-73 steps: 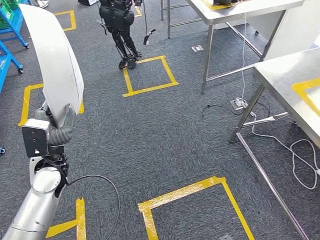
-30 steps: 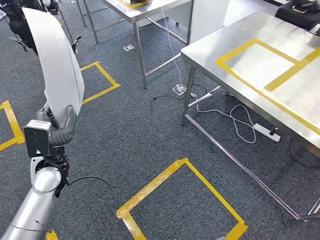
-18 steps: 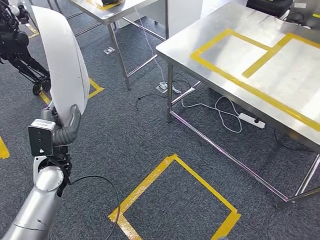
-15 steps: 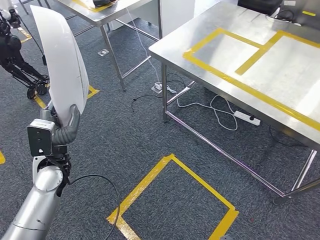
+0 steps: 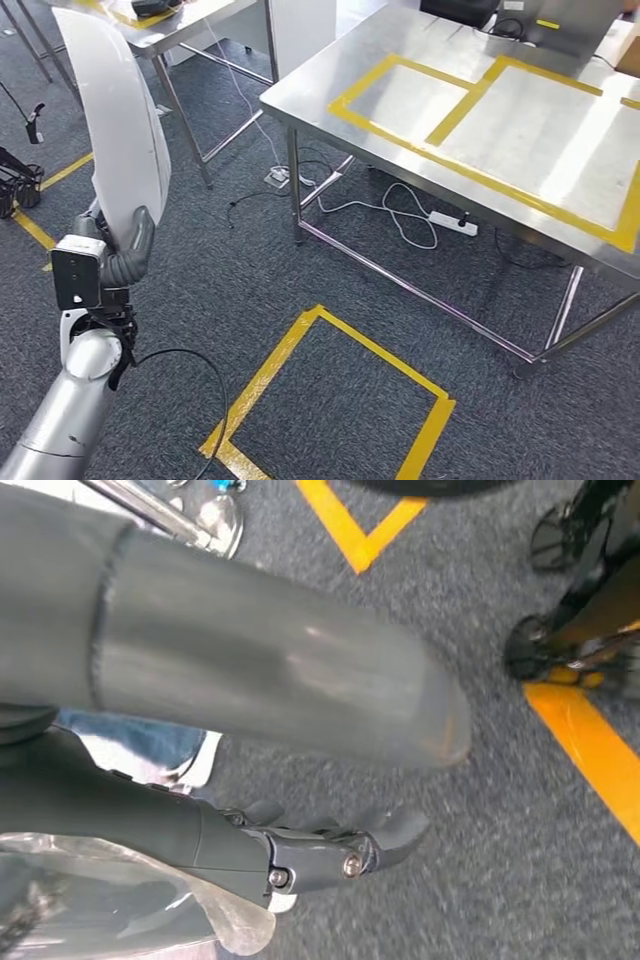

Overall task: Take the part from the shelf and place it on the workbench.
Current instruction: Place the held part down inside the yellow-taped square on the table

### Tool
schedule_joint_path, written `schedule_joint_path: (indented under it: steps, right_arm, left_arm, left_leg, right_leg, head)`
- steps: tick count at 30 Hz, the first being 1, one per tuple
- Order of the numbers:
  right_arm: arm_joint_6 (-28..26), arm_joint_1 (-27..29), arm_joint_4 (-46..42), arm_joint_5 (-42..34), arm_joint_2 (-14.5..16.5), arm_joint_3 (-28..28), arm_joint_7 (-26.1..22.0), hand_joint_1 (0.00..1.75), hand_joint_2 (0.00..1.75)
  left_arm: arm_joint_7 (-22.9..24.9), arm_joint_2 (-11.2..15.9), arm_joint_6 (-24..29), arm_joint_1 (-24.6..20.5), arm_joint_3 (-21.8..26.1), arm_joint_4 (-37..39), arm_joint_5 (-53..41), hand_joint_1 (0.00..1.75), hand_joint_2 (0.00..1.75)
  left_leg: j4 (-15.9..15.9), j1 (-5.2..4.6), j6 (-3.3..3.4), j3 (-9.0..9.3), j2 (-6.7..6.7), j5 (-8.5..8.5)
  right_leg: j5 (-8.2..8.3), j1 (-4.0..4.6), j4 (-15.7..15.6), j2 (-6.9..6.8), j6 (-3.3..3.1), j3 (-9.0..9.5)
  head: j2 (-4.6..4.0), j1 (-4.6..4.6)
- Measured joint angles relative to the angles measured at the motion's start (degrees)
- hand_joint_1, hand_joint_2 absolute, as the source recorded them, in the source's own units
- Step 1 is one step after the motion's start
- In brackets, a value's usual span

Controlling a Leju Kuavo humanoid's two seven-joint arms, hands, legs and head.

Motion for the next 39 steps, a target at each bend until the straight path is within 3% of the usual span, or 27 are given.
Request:
schedule_joint_path:
  steps: [2,3,5,7,8,10,11,13,15,16,17,18,20,22,24,26,28,30,32,33,34,35,37,39]
  right_arm:
    - [0.0,0.0,0.0,0.0,0.0,0.0,0.0,0.0,0.0]
    - [0.1,0.0,0.0,0.0,0.0,0.0,0.0,0.0,0.0]
    - [0.1,0.0,0.0,0.0,0.0,0.0,0.0,0.0,0.0]
    - [0.1,-0.1,0.0,0.0,0.0,0.0,0.0,0.0,0.0]
    - [0.1,-0.1,0.0,0.0,0.0,0.0,0.0,0.0,0.0]
    - [0.1,-0.1,0.1,0.0,0.0,0.0,0.0,0.0,0.0]
    - [0.1,0.0,0.1,0.0,0.1,0.0,0.0,0.0,0.0]
    - [0.1,0.0,0.1,0.0,0.1,0.0,0.0,0.0,0.0]
    - [0.0,-0.1,0.1,0.0,0.1,0.0,0.0,0.0,0.0]
    - [0.0,-0.1,0.1,0.0,0.1,0.0,0.0,0.0,0.0]
    - [0.0,-0.1,0.1,0.0,0.1,0.0,0.0,0.0,0.0]
    - [0.0,-0.1,0.1,0.0,0.1,0.0,0.0,0.0,0.0]
    - [0.0,0.0,0.1,0.0,0.1,0.0,0.0,0.0,0.0]
    - [0.0,-0.1,0.1,0.0,0.1,0.0,0.0,0.0,0.0]
    - [0.0,-0.1,0.1,0.0,0.1,0.0,-0.1,0.0,0.0]
    - [0.0,0.1,0.1,0.0,0.1,0.0,-0.1,0.0,0.0]
    - [0.0,0.3,0.1,0.0,0.1,0.0,-0.1,0.0,0.0]
    - [0.1,0.2,0.1,0.0,0.1,0.0,-0.1,0.0,0.0]
    - [0.1,0.2,0.1,0.0,0.1,0.0,-0.1,0.0,0.0]
    - [0.1,0.2,0.1,0.0,0.1,0.0,-0.1,0.0,0.0]
    - [0.1,0.2,0.1,0.0,0.1,0.0,-0.1,0.0,0.0]
    - [0.1,0.2,0.1,0.0,0.1,0.0,-0.1,0.0,0.0]
    - [0.2,0.1,0.1,0.0,0.1,0.0,-0.1,0.0,0.0]
    - [0.2,0.0,0.1,0.0,0.1,0.0,-0.1,0.0,0.0]
  left_arm:
    - [0.1,0.0,-0.1,0.1,0.0,0.0,0.0,1.75,1.75]
    - [0.1,0.1,-0.2,0.2,0.0,0.1,0.0,1.75,1.75]
    - [0.2,0.1,-0.3,0.2,0.0,0.1,0.0,1.75,1.75]
    - [0.2,0.1,-0.3,0.1,0.0,0.1,0.0,1.75,1.75]
    - [0.2,0.2,-0.3,0.1,-0.1,0.1,0.0,1.75,1.75]
    - [0.2,0.2,-0.3,0.1,-0.1,0.1,0.0,1.75,1.75]
    - [0.3,0.2,-0.3,0.1,-0.1,0.1,0.0,1.75,1.75]
    - [0.2,0.2,-0.3,0.0,-0.1,0.1,0.0,1.75,1.75]
    - [0.2,0.3,-0.3,0.2,-0.1,0.2,0.0,1.75,1.75]
    - [0.3,0.4,-0.3,0.3,-0.1,0.2,0.0,1.75,1.75]
    - [0.3,0.4,-0.3,0.5,-0.1,0.2,0.0,1.75,1.75]
    - [0.3,0.4,-0.3,0.6,-0.1,0.3,0.0,1.75,1.75]
    - [0.3,0.5,-0.3,0.7,-0.1,0.3,0.0,1.75,1.75]
    - [0.3,0.6,-0.3,0.6,-0.1,0.3,0.0,1.75,1.75]
    - [0.3,0.6,-0.5,0.6,-0.1,0.3,0.2,1.75,1.75]
    - [0.3,0.6,-0.8,0.5,-0.1,0.3,0.5,1.75,1.75]
    - [0.2,0.6,-1.1,0.4,-0.1,0.3,0.7,1.75,1.75]
    - [0.2,0.6,-1.2,0.5,-0.1,0.3,0.7,1.75,1.75]
    - [0.3,0.7,-1.3,0.7,-0.1,0.3,0.8,1.75,1.75]
    - [0.3,0.7,-1.4,0.8,-0.1,0.3,0.8,1.75,1.75]
    - [0.2,0.7,-1.4,0.8,-0.1,0.3,0.8,1.75,1.75]
    - [0.2,0.7,-1.5,0.8,-0.1,0.3,0.8,1.75,1.75]
    - [0.2,0.7,-1.5,0.8,-0.1,0.3,0.9,1.75,1.75]
    - [0.1,0.7,-1.7,0.7,-0.1,0.3,1.0,1.75,1.75]
  left_leg:
    - [0.0,-0.12,0.02,-0.1,1.19,0.01]
    - [0.0,-0.14,0.01,-0.11,1.77,0.01]
    - [0.2,-0.15,-0.18,-0.09,2.88,-0.11]
    - [0.6,-0.46,-0.63,-0.2,3.74,-0.38]
    - [0.8,-0.62,-0.86,-0.25,4.13,-0.46]
    - [0.9,-0.7,-1.24,-0.23,4.89,-0.49]
    - [1.1,-0.59,-1.53,-0.23,4.78,-0.76]
    - [3.9,-0.27,-2.17,-1.23,2.97,-2.9]
    - [10.9,0.0,-2.62,-4.16,0.83,-6.67]
    - [14.6,0.07,-2.72,-5.73,0.48,-8.12]
    - [16.9,0.11,-2.76,-6.74,0.37,-8.61]
    - [17.0,0.14,-2.71,-6.81,0.31,-7.96]
    - [11.2,0.22,-2.37,-4.19,-0.51,-4.04]
    - [4.1,0.33,-1.9,-1.0,-2.8,-1.14]
    - [1.5,0.27,-1.62,-0.06,-3.96,-0.93]
    - [1.0,0.28,-1.19,-0.1,-3.05,-0.77]
    - [0.4,0.48,-0.51,-0.03,-1.89,-0.32]
    - [0.3,0.43,-0.14,-0.11,-0.61,-0.16]
    - [0.3,0.24,-0.07,-0.22,0.68,-0.18]
    - [0.3,0.18,-0.07,-0.26,1.28,-0.19]
    - [0.3,0.15,-0.09,-0.25,1.85,-0.2]
    - [0.4,0.14,-0.17,-0.23,2.37,-0.25]
    - [0.6,-0.11,-0.51,-0.27,3.28,-0.44]
    - [0.8,-0.43,-0.98,-0.35,4.13,-0.54]
  right_leg:
    - [-1.63,-0.06,5.2,-0.45,0.25,-2.1]
    - [-0.87,-0.06,4.7,-0.58,0.33,-1.62]
    - [2.52,-0.05,-2.4,-1.77,0.34,2.39]
    - [4.46,0.21,-9.3,-3.44,-0.14,6.28]
    - [4.58,0.34,-10.7,-3.79,-0.49,7.05]
    - [4.68,0.48,-10.8,-2.92,-1.28,7.02]
    - [4.82,0.42,-10.9,-2.47,-1.6,6.97]
    - [5.12,0.17,-11.0,-1.53,-2.22,6.95]
    - [5.27,0.05,-11.1,-0.51,-2.57,6.88]
    - [5.31,0.05,-11.1,0.09,-2.66,6.85]
    - [5.34,0.05,-11.1,0.72,-2.69,6.83]
    - [5.38,0.06,-11.0,1.37,-2.69,6.83]
    - [5.48,0.04,-11.0,2.64,-2.57,6.9]
    - [5.66,0.09,-10.9,3.78,-2.18,6.67]
    - [6.01,-0.04,-10.9,4.73,-1.49,6.06]
    - [6.26,-0.23,-11.0,5.16,-0.73,5.46]
    - [4.83,-0.05,-9.1,3.11,-0.26,4.22]
    - [1.29,0.07,-2.8,0.34,-0.06,1.3]
    - [-1.3,0.03,3.7,-0.44,0.1,-1.43]
    - [-1.22,0.04,4.5,-0.52,0.13,-1.55]
    - [-0.11,0.06,2.9,-0.67,0.09,-0.5]
    - [1.64,0.08,-0.5,-1.1,0.0,1.52]
    - [3.98,0.38,-8.1,-3.15,-0.35,5.83]
    - [4.29,0.75,-11.1,-4.14,-0.9,7.44]
  head:
    - [0.0,0.02]
    - [0.0,0.04]
    - [0.0,0.04]
    - [0.0,0.04]
    - [0.0,0.04]
    - [0.0,0.02]
    - [0.0,0.03]
    - [0.0,-0.12]
    - [0.0,-0.27]
    - [0.0,-0.26]
    - [0.0,-0.27]
    - [0.0,-0.27]
    - [0.0,-0.28]
    - [0.0,-0.25]
    - [0.0,-0.22]
    - [0.0,-0.23]
    - [0.0,-0.03]
    - [0.0,0.19]
    - [0.0,0.24]
    - [0.0,0.26]
    - [0.0,0.27]
    - [0.0,0.26]
    - [0.0,0.25]
    - [0.0,0.17]
